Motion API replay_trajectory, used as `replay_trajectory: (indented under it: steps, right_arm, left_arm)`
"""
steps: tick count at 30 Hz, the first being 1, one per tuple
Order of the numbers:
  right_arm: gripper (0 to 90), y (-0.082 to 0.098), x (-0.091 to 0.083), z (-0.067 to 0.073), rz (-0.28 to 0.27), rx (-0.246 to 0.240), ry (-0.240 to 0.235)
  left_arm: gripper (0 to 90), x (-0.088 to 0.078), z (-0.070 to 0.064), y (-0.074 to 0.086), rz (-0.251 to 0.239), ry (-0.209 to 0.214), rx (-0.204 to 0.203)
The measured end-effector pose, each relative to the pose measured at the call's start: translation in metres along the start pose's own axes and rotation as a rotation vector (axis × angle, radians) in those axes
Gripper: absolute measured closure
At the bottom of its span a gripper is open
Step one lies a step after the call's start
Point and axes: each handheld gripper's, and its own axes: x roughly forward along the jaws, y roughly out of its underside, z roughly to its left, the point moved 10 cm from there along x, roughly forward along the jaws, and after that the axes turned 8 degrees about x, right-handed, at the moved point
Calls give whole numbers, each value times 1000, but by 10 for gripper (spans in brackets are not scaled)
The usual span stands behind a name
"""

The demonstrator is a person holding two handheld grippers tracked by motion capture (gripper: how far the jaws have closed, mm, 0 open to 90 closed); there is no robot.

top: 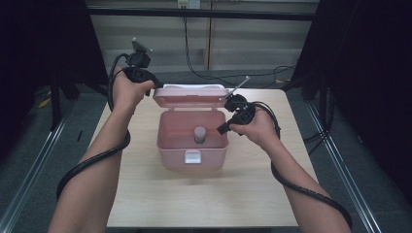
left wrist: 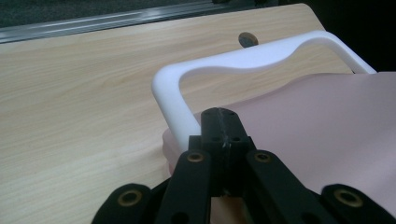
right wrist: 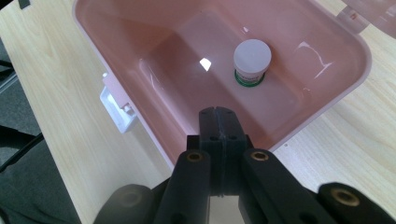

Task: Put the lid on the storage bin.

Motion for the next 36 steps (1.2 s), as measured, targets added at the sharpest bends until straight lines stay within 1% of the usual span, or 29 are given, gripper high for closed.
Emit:
replay_trajectory:
  steps: [1, 5, 6, 7, 11, 13, 17, 18, 20, 23, 25, 30, 32, 33, 36]
  right_arm:
    - [900, 0, 0, 0, -2, -2, 3]
    - [900, 0, -1, -1, -2, -2, 2]
    - [900, 0, -1, -1, -3, 0, 0]
    - [900, 1, -1, -1, -5, 0, 1]
    - [900, 1, -1, -1, -9, -1, 1]
    - [900, 3, 0, -2, 2, -3, 10]
    - [900, 6, 0, -2, -10, 4, -4]
    - [900, 7, 0, -3, -11, 2, -3]
    - [900, 8, -1, -2, -13, 2, -5]
    - [900, 9, -2, -2, -16, 3, -5]
    - [900, 10, -2, -2, -18, -2, -5]
    - [900, 16, -1, -3, -20, 3, -8]
    - [900, 18, 0, -3, -20, -2, -8]
    - [900, 19, 0, -2, -21, 2, -15]
    - [900, 21, 2, -1, -17, -1, -14]
  left_arm:
    - [900, 1, -1, 1, -1, -3, -2]
    - [900, 4, -3, 4, 4, 8, 0]
    - [900, 5, -4, 5, -1, 8, -6]
    - [900, 6, -3, 6, 5, 10, -2]
    - [900, 8, -3, 11, 7, 14, -9]
    - [900, 9, -2, 13, 10, 11, -7]
    - [900, 12, -1, 17, 7, 10, -15]
    - [900, 12, 0, 18, 11, 11, -9]
    - [900, 13, 0, 19, 9, 10, -12]
    - [875, 14, 0, 21, 7, 8, -20]
    - [863, 14, 1, 22, 10, 12, -17]
    - [788, 13, 4, 24, -1, 5, -28]
    - [772, 12, 5, 26, 4, 0, -30]
    - [763, 12, 5, 26, 7, 4, -31]
    - [742, 12, 7, 28, 6, -6, -28]
